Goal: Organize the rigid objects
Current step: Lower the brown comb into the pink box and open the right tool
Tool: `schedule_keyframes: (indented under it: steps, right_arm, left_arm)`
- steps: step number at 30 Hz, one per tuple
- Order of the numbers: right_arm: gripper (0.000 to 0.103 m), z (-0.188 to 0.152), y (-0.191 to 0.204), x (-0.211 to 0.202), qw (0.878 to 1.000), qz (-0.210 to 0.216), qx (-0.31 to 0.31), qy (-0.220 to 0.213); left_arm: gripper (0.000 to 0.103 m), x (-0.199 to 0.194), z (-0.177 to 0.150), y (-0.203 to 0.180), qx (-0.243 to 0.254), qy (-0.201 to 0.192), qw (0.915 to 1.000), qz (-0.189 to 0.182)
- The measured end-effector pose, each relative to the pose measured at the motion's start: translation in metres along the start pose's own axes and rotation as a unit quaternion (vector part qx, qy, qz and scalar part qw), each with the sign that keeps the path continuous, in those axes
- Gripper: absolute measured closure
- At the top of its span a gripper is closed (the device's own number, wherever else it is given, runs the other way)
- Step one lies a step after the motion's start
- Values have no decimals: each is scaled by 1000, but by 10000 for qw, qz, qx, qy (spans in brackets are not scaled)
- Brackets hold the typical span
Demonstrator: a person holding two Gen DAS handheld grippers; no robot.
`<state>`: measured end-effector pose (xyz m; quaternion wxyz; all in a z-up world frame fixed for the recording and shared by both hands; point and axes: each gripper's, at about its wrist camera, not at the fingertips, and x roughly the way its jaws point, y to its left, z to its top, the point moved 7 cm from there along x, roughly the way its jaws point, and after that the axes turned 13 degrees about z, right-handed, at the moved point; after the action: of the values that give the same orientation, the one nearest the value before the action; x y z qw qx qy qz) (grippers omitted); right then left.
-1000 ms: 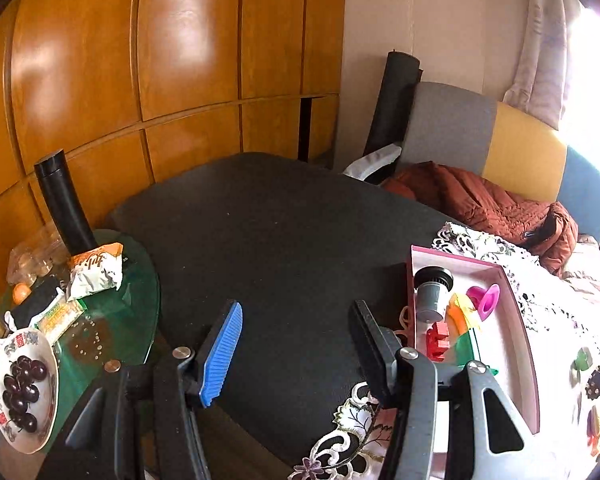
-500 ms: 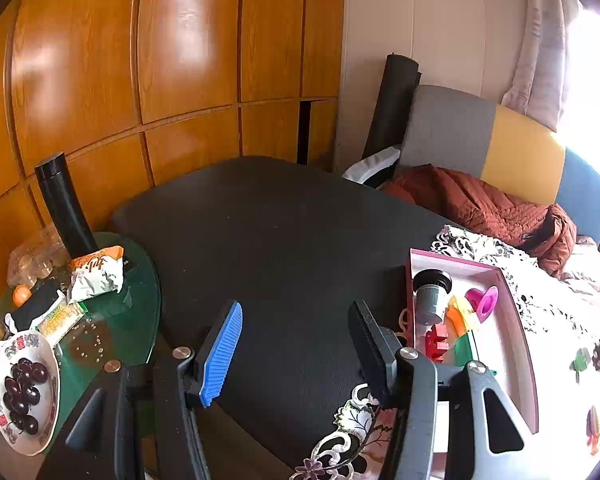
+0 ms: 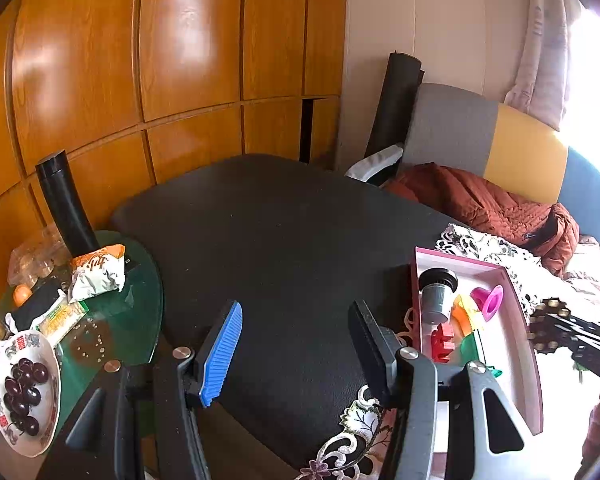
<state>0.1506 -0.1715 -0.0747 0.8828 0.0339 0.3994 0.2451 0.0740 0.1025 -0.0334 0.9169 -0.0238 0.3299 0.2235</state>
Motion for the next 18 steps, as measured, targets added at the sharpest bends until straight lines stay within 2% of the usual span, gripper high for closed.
schedule_keyframes:
  steps: [6, 9, 12, 18]
  right_arm:
    - [66, -5, -2, 52, 9980, -160, -53, 607]
    - [66, 0, -9, 57, 9983, -217, 131, 523]
    - [65, 3, -12, 61, 9979, -89, 317, 561]
    - [50, 3, -20, 50, 9978, 29, 587, 308]
  left_arm:
    - [47, 4, -4, -2, 25, 64, 10000, -21]
    - [47, 5, -6, -4, 53, 101, 9999, -49]
    - [47, 6, -9, -9, 94, 155, 9998, -105]
    - [47, 4, -14, -18, 205, 206, 9993, -216]
